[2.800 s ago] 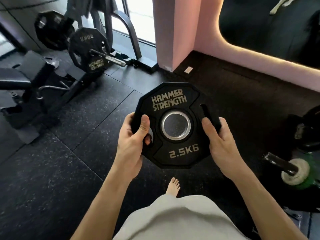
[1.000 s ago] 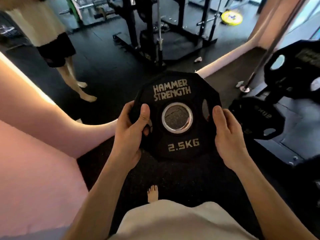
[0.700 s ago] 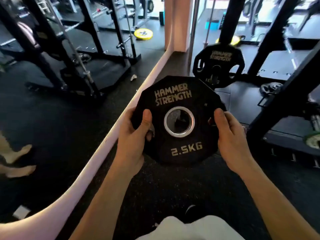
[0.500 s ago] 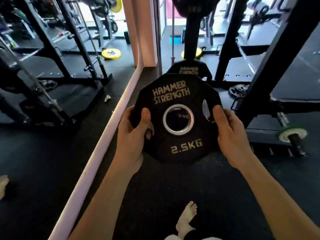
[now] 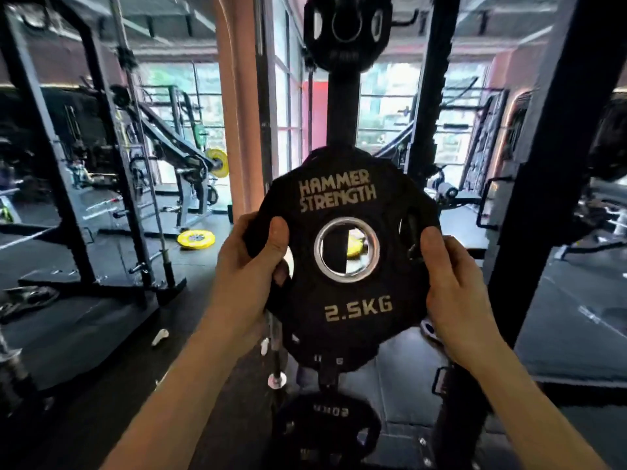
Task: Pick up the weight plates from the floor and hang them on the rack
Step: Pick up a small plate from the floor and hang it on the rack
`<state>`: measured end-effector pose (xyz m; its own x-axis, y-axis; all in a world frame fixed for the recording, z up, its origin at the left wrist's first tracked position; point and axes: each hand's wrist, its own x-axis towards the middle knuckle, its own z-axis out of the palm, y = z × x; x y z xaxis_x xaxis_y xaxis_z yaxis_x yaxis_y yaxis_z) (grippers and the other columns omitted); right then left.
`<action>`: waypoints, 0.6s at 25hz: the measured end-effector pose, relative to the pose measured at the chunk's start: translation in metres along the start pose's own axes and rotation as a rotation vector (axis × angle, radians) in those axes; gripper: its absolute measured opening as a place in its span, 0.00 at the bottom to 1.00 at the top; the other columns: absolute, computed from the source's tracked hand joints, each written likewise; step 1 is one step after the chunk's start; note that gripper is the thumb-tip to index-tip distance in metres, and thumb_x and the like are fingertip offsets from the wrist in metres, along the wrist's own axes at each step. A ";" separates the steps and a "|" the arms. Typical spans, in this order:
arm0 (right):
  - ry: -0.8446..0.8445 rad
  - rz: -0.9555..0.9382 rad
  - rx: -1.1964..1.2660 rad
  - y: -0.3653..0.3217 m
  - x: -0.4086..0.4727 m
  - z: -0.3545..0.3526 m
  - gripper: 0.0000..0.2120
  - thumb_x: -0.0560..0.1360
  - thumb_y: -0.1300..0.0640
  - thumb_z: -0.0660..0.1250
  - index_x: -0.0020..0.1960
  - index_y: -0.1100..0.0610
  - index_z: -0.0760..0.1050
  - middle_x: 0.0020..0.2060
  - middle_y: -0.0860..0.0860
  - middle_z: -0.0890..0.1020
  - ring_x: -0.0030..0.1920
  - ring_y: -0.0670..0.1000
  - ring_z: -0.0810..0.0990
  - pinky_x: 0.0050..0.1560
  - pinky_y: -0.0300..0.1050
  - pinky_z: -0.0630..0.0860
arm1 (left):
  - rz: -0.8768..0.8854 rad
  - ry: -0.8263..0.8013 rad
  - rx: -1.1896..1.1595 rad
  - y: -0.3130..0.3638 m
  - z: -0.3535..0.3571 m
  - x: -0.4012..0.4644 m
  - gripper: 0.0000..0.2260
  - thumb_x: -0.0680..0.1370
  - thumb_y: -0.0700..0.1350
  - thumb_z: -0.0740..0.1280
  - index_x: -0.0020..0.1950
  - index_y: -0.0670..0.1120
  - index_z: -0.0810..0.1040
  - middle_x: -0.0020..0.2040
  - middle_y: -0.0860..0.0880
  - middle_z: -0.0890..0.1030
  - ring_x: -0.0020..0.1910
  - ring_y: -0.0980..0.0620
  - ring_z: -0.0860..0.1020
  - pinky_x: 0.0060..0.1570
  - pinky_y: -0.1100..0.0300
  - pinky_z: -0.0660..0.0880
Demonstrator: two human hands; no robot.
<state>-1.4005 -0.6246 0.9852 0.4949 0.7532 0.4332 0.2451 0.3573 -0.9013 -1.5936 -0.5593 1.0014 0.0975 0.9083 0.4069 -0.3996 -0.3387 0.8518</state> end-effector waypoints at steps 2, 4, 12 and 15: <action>0.013 -0.068 0.002 -0.012 0.040 0.003 0.23 0.77 0.36 0.61 0.45 0.56 0.76 0.38 0.57 0.79 0.38 0.50 0.76 0.44 0.51 0.76 | 0.053 -0.007 -0.042 0.011 0.016 0.038 0.09 0.70 0.52 0.69 0.45 0.49 0.74 0.28 0.55 0.69 0.23 0.57 0.64 0.26 0.65 0.63; 0.032 -0.150 -0.001 -0.027 0.080 0.007 0.24 0.74 0.32 0.61 0.46 0.54 0.76 0.42 0.59 0.81 0.41 0.52 0.79 0.48 0.58 0.78 | 0.103 -0.041 -0.085 0.024 0.031 0.074 0.11 0.70 0.52 0.69 0.47 0.48 0.74 0.28 0.55 0.69 0.22 0.58 0.64 0.24 0.66 0.63; 0.116 -0.401 -0.054 -0.097 0.204 0.025 0.26 0.76 0.36 0.57 0.50 0.60 0.76 0.46 0.66 0.81 0.46 0.63 0.81 0.49 0.62 0.78 | 0.339 -0.192 -0.151 0.080 0.077 0.209 0.07 0.76 0.49 0.67 0.45 0.47 0.74 0.31 0.56 0.71 0.22 0.58 0.64 0.22 0.68 0.65; 0.146 -0.477 -0.093 -0.126 0.244 0.031 0.28 0.77 0.35 0.57 0.50 0.62 0.75 0.48 0.68 0.79 0.49 0.66 0.79 0.50 0.65 0.77 | 0.400 -0.235 -0.166 0.104 0.092 0.251 0.06 0.79 0.47 0.66 0.45 0.47 0.73 0.30 0.56 0.72 0.21 0.59 0.64 0.22 0.69 0.64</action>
<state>-1.3364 -0.4686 1.2039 0.4196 0.4302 0.7993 0.5424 0.5873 -0.6008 -1.5265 -0.3892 1.2221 0.1026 0.6286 0.7709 -0.5855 -0.5884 0.5577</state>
